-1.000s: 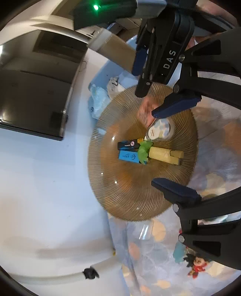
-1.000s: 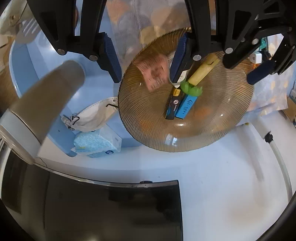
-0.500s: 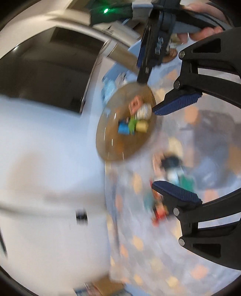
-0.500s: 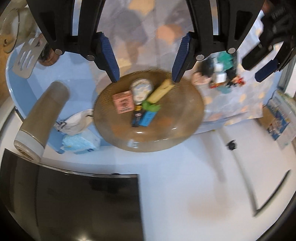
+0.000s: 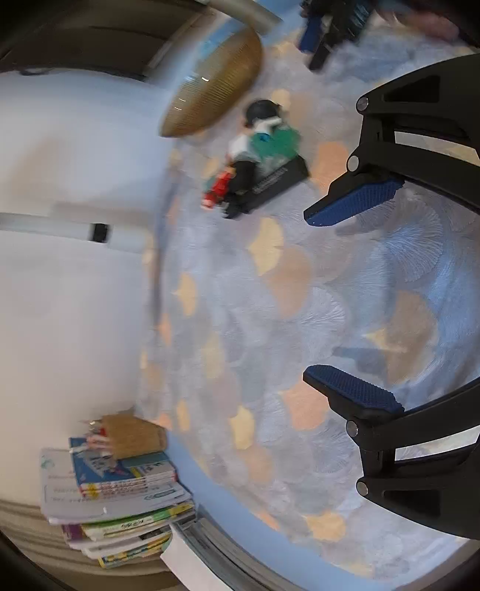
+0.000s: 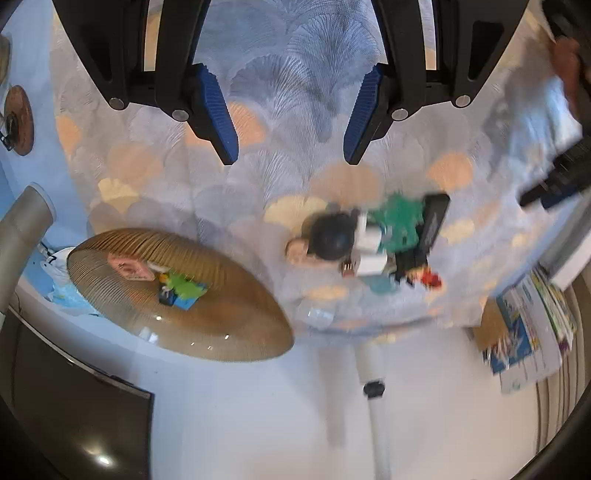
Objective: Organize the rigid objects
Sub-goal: 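Grasp the red-clad figurine with the left gripper while the right grasps the black-headed toy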
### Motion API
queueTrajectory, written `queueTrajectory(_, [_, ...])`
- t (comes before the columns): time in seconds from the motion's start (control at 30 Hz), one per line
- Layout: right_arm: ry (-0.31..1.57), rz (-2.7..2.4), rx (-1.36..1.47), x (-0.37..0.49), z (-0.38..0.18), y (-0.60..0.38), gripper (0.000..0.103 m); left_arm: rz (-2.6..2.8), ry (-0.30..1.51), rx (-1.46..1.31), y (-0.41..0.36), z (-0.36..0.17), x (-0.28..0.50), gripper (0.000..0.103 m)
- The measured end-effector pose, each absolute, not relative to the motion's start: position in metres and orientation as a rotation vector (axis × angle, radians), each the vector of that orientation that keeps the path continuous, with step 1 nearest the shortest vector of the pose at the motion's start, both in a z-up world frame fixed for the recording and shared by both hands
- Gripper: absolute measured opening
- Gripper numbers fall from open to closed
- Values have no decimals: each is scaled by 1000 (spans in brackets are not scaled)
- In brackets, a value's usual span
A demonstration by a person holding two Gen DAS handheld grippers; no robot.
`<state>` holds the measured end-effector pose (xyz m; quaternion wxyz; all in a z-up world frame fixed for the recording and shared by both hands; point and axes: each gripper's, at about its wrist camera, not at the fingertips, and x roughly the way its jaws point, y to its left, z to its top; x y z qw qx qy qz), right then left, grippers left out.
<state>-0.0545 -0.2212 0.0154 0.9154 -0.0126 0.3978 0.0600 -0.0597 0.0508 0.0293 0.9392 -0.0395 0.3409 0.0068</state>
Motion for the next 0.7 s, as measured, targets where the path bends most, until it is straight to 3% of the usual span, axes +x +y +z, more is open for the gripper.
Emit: queueTrajectory(0.7, [849,87,-100,-50,7,-212,60,48,711,167,5,20,-60,76])
